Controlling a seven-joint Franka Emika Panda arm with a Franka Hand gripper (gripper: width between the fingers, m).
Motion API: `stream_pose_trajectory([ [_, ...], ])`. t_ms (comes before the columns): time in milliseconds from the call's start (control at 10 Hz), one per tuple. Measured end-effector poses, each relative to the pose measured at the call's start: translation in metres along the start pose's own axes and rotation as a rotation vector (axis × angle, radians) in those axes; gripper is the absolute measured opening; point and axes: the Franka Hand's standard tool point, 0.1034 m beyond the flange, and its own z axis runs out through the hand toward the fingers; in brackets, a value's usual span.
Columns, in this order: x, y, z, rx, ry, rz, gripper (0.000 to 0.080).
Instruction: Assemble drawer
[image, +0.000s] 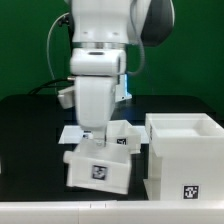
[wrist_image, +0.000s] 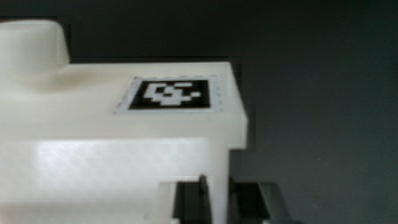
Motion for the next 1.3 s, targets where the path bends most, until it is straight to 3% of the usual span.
stream_pose_trajectory([
  [400, -0.004, 0.0, 0.001, 0.002, -0.002, 0.014, 0.0037],
  [700, -0.001, 0.003, 0.007, 0.066, -0.006, 0.015, 0.0037],
  [900, 0.001, 0.003, 0.009, 0.003, 0.002, 0.015, 0.0037],
  [1000, 0.0, 0.0, 0.011, 0.016, 0.0, 0.019, 0.0037],
  [1200, 0.001, 0.001, 0.011, 0.016, 0.0, 0.022, 0.0037],
  [1300, 0.01, 0.002, 0.01, 0.011, 0.0, 0.012, 0.0037],
])
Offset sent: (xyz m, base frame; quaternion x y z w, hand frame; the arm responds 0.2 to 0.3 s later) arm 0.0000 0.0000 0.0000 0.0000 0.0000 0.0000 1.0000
